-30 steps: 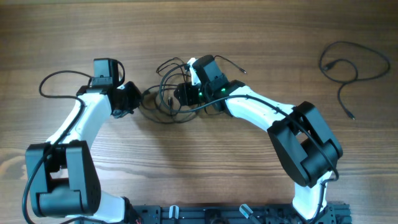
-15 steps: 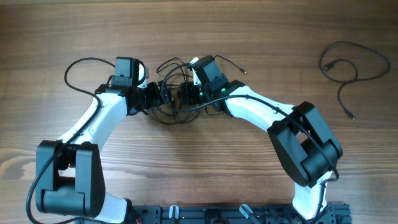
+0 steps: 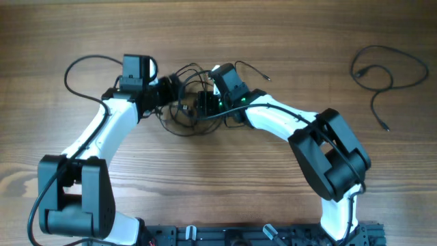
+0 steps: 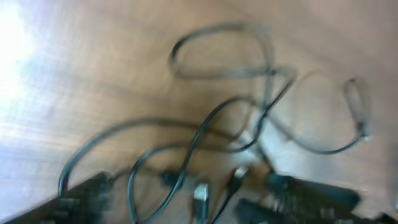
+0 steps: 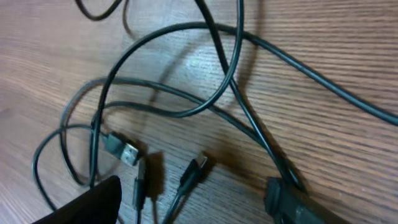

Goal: Untangle cables

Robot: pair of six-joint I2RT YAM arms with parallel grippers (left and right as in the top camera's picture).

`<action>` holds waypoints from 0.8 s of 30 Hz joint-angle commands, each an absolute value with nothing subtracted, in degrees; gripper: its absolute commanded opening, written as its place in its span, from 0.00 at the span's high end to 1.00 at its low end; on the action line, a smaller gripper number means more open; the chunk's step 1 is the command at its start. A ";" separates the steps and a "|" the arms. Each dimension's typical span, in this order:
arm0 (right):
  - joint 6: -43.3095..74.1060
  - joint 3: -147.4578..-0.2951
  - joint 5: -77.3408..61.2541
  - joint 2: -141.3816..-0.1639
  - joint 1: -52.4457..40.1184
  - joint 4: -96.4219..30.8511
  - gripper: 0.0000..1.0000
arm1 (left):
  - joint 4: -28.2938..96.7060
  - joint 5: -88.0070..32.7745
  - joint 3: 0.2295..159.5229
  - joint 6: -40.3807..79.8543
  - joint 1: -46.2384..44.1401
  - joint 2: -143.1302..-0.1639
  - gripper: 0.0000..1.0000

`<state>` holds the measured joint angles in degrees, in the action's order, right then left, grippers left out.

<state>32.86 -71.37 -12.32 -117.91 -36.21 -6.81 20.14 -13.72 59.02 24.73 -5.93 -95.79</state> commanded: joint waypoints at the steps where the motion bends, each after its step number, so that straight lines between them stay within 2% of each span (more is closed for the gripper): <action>1: 35.09 -70.85 -9.32 -119.28 -35.86 -7.97 0.24 | 19.51 -14.98 60.23 24.88 -6.15 -96.47 0.42; 6: 35.11 -70.85 -9.37 -119.28 -35.81 -8.16 0.26 | 19.16 -14.96 60.23 24.36 -8.36 -101.80 0.49; 11: 35.14 -70.85 -9.41 -119.28 -35.81 -8.14 0.40 | 17.87 -14.98 60.23 24.23 -9.45 -106.32 0.61; 14: 35.14 -70.85 -9.41 -119.28 -35.81 -8.14 0.47 | 17.34 -14.94 60.23 24.23 -9.54 -107.81 0.63; 15: 35.14 -70.85 -9.43 -119.28 -35.81 -8.14 0.48 | 17.32 -14.81 60.23 24.23 -9.54 -108.20 0.67; 17: 35.11 -70.85 -9.52 -119.28 -35.81 -8.14 0.49 | 17.34 -13.96 60.23 24.23 -9.54 -108.75 0.81; 18: 35.07 -70.85 -10.17 -119.28 -35.81 -8.05 0.49 | 17.34 -13.52 60.23 24.23 -9.54 -108.97 0.96; 22: 34.61 -70.85 -12.49 -119.28 -35.81 -7.62 0.49 | 17.63 -15.97 60.66 24.23 -9.06 -106.76 0.96; 24: 34.48 -70.85 -12.49 -119.28 -35.81 -7.62 0.53 | 17.65 -18.46 60.69 24.23 -8.43 -103.83 0.96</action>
<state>34.89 -71.37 -11.09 -117.99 -36.16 -7.92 17.58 -14.81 59.66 24.47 -9.34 -107.98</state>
